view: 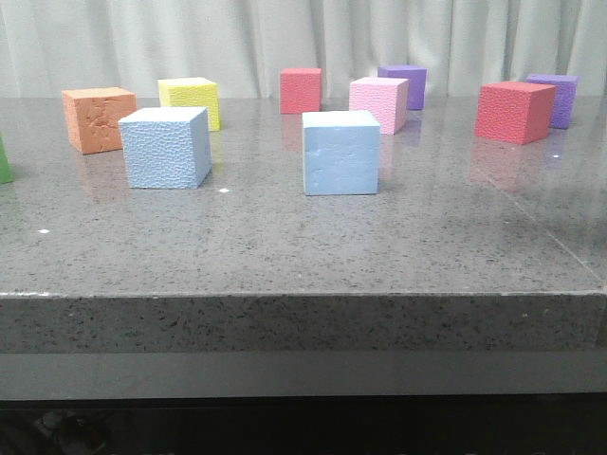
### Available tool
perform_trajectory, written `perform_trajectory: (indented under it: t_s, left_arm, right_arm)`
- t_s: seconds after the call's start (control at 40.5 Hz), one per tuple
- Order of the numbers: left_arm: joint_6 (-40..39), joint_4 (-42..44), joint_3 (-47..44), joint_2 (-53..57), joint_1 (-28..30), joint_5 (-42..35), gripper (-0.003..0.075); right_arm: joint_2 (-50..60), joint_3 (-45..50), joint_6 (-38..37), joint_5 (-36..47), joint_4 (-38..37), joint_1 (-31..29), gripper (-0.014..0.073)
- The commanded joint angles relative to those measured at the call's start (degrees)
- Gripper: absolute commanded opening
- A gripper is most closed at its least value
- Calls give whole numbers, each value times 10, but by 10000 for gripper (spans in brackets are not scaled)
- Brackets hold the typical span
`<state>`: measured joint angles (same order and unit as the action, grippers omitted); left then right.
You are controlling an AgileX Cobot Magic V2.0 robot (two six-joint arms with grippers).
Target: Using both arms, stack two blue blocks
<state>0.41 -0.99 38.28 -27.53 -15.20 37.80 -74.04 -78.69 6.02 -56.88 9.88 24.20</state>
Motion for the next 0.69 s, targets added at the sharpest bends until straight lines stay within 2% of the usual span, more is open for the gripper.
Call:
perform_trajectory:
  t_s: [0.0,0.345,0.568,0.666]
  left_arm:
    - [-4,0,20,-7,-4,-57,536]
    - [-1,-2,21,-12,-4,-80,536]
    - [70,-54,64,-77,-44,-89,543]
    - [76,-50,100,-128,-77,-80,590]
  right_arm:
    - [71,59,-4,56,-8,-1,643]
    - [189,229,-6,110,-31,-1,643]
    - [199,244,-6,92,-31,-1,643]
    - [198,244,-6,88,-31,-1,643]
